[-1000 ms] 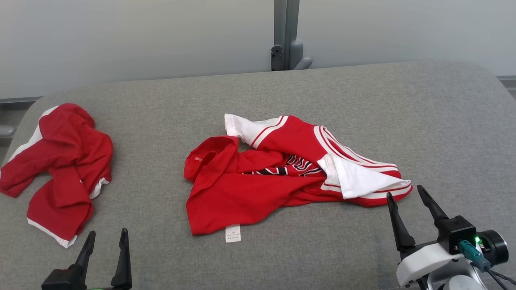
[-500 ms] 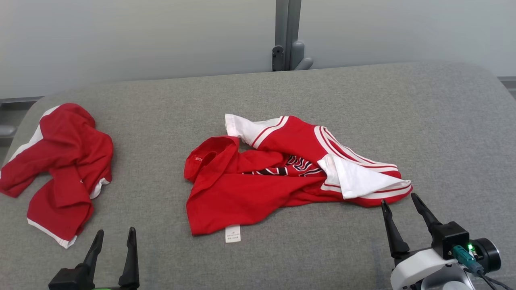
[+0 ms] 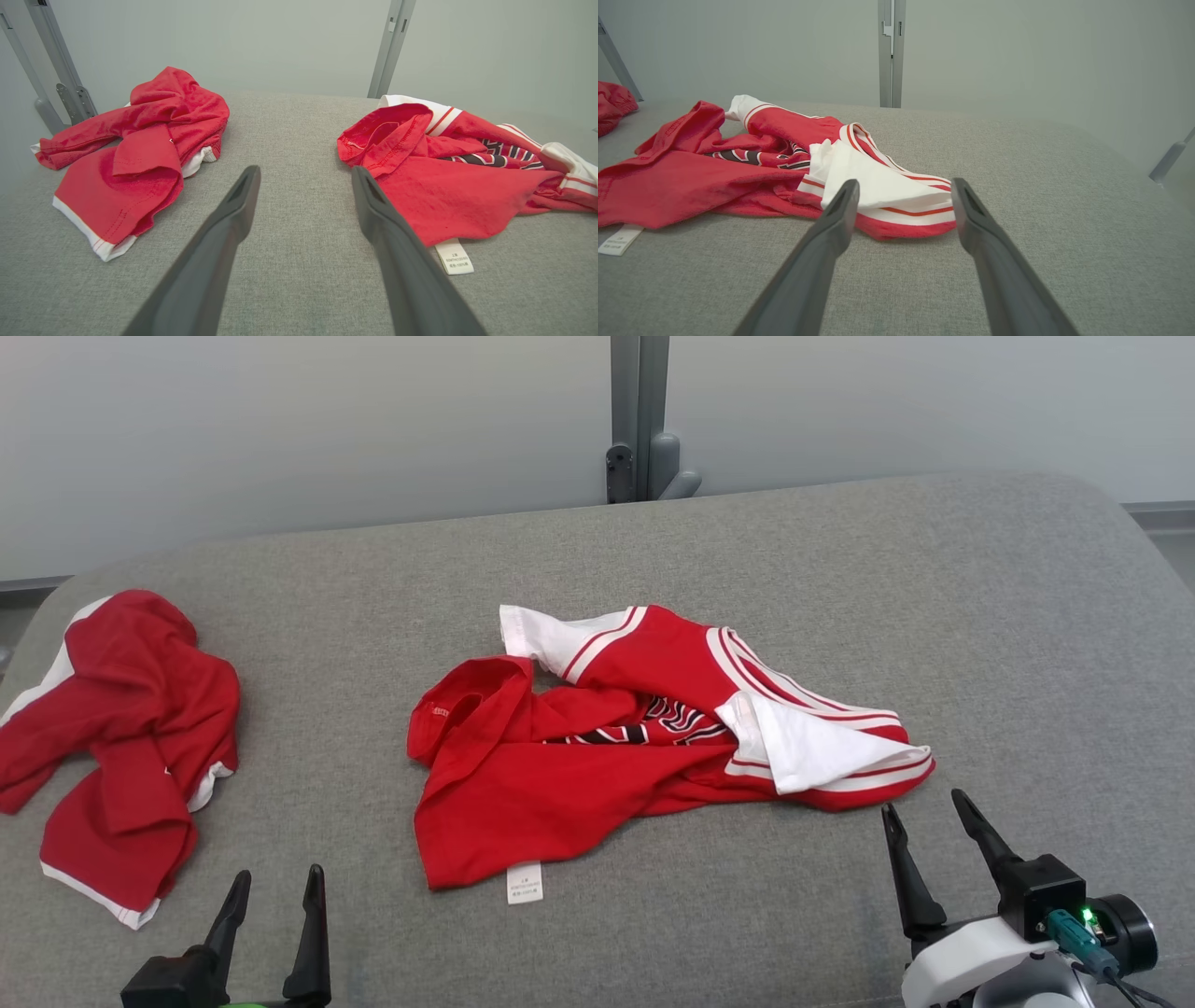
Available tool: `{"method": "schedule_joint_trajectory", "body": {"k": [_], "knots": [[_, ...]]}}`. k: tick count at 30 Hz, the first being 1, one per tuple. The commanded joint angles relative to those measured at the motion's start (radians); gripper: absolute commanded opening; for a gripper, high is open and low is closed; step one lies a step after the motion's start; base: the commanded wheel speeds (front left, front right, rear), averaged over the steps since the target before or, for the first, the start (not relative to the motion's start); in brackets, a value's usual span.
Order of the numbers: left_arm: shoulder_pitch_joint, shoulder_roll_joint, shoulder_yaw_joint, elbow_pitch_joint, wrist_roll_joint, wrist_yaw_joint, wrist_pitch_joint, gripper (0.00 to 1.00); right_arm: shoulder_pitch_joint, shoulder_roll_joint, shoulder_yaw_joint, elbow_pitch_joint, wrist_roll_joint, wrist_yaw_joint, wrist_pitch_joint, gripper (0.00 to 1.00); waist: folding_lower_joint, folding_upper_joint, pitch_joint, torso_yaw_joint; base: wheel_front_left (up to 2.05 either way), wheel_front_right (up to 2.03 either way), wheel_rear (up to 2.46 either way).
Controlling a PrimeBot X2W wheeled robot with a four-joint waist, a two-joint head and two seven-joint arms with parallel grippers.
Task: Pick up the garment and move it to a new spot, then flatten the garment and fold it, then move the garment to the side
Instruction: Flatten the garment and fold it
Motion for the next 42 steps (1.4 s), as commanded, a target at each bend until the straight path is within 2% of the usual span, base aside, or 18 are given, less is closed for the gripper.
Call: {"method": "schedule_joint_trajectory", "body": {"k": [1, 28, 32, 34, 38, 42], "knots": [[-0.015, 0.009, -0.004, 0.005, -0.004, -0.003, 0.000, 1.00, 0.004, 0.000, -0.002, 0.000, -0.005, 0.000, -0.003, 1.00, 0.0000, 0.0108, 0.000, -0.002, 0.00, 0.00, 0.00], [-0.032, 0.017, -0.020, 0.010, -0.006, -0.002, 0.000, 1.00, -0.014, 0.002, -0.007, -0.002, -0.011, 0.000, -0.003, 1.00, 0.0000, 0.0108, 0.020, -0.017, 0.00, 0.00, 0.00], [-0.037, 0.010, -0.049, 0.046, -0.026, -0.002, 0.000, 1.00, -0.041, -0.005, 0.010, -0.012, -0.019, 0.000, -0.003, 1.00, 0.0000, 0.0108, 0.032, -0.022, 0.00, 0.00, 0.00], [-0.061, 0.012, -0.086, 0.080, -0.047, -0.002, 0.000, 1.00, -0.071, -0.016, 0.027, -0.002, -0.036, 0.000, -0.003, 1.00, 0.0000, 0.0108, 0.048, -0.025, 0.00, 0.00, 0.00], [-0.130, 0.018, -0.171, 0.170, -0.101, -0.002, 0.021, 1.00, -0.168, -0.056, 0.097, 0.094, -0.089, 0.000, 0.001, 1.00, 0.0000, 0.0108, 0.081, -0.028, 0.00, 0.00, 0.00], [-0.207, 0.011, -0.205, 0.251, -0.134, -0.001, 0.067, 1.00, -0.267, -0.098, 0.230, 0.195, -0.109, 0.000, 0.045, 1.00, 0.0000, 0.0108, 0.111, -0.024, 0.00, 0.00, 0.00]]}}
